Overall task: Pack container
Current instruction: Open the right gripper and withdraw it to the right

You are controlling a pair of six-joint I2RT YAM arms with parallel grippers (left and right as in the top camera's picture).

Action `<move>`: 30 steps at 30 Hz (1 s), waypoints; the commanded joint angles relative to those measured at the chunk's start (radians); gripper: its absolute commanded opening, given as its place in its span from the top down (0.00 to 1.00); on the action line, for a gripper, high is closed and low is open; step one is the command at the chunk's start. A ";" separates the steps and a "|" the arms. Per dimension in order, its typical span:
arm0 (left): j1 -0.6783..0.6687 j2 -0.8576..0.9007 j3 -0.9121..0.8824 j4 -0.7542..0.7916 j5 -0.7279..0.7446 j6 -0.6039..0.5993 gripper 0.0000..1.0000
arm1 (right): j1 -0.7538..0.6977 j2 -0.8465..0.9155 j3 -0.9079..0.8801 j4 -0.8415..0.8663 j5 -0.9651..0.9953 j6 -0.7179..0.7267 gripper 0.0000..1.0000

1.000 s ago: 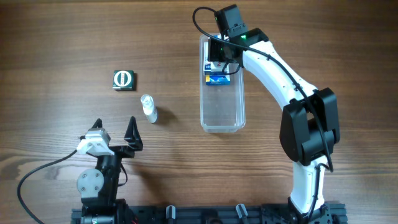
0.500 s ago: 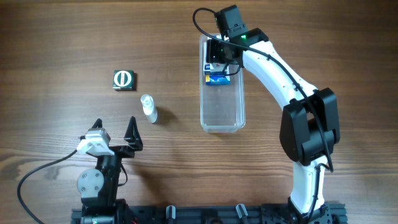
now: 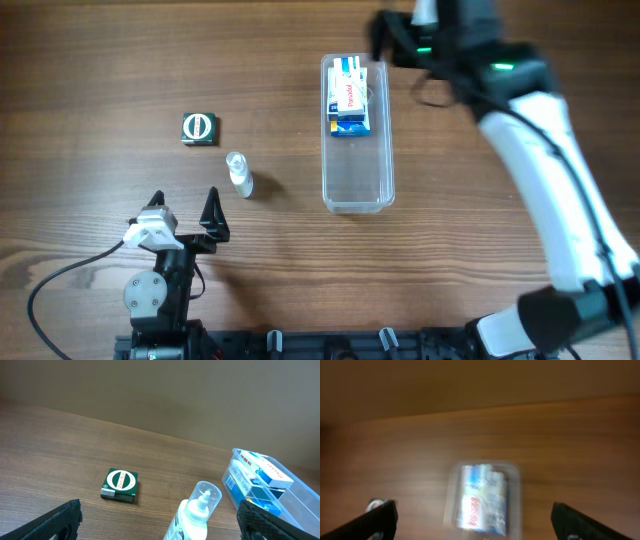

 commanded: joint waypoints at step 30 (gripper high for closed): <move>0.008 -0.007 -0.006 -0.002 0.012 0.016 0.00 | -0.646 0.115 -0.121 -0.215 0.118 0.057 0.00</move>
